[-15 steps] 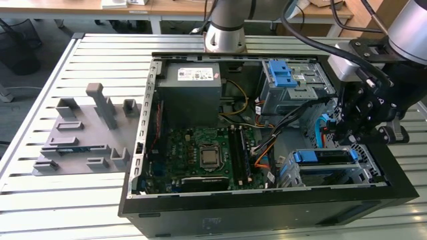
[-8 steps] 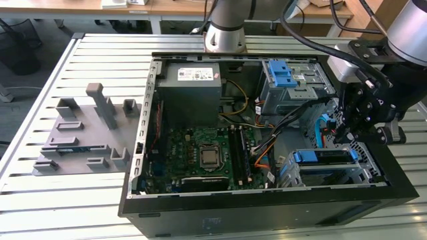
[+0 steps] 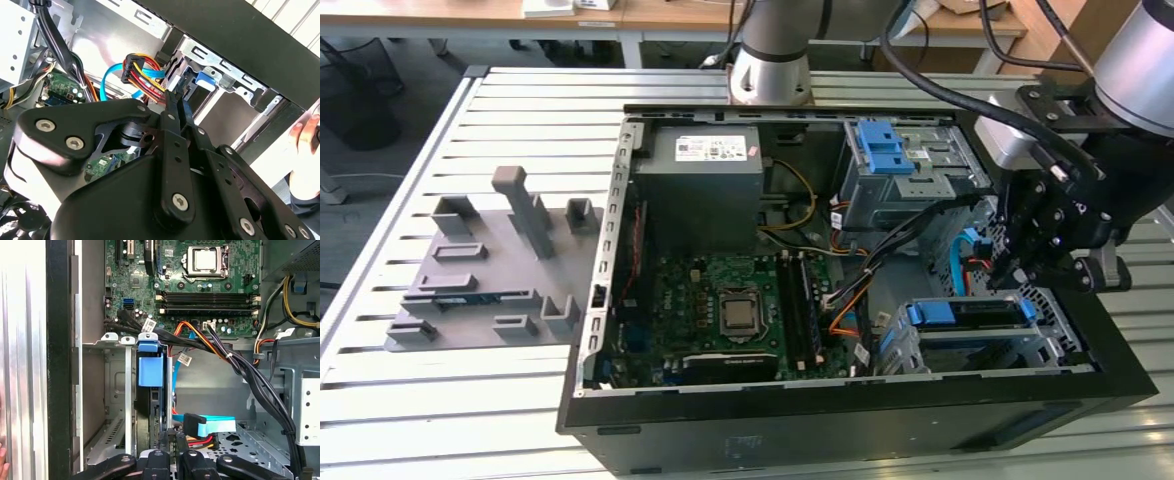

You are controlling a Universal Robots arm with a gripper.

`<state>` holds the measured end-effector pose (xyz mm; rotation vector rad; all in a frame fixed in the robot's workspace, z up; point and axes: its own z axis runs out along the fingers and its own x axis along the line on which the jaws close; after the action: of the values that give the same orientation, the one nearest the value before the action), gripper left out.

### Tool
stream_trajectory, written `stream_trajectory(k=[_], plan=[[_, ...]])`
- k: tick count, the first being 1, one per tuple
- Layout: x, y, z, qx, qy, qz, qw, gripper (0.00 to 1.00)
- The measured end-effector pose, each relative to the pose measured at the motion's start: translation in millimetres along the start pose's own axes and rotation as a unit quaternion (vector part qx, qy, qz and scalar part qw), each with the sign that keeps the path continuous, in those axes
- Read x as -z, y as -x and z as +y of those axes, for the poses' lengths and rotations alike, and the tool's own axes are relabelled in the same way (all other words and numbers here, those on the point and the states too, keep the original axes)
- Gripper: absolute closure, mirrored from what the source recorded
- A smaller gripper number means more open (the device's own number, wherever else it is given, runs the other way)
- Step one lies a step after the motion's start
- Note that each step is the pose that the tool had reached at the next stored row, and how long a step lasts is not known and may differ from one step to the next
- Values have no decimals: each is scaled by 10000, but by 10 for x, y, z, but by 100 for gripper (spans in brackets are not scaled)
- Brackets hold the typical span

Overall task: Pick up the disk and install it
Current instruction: 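Insert the first disk wire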

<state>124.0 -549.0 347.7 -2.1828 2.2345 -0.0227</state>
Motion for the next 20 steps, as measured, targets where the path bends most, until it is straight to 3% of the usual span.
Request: stream_trajectory(k=[6, 10, 20], plan=[[-29, -65, -1, -7, 2, 0, 10000, 83], [-42, -71, 0, -25, 75, 2, 10000, 83], [-85, -101, -1, -178, 78, 0, 9998, 83]])
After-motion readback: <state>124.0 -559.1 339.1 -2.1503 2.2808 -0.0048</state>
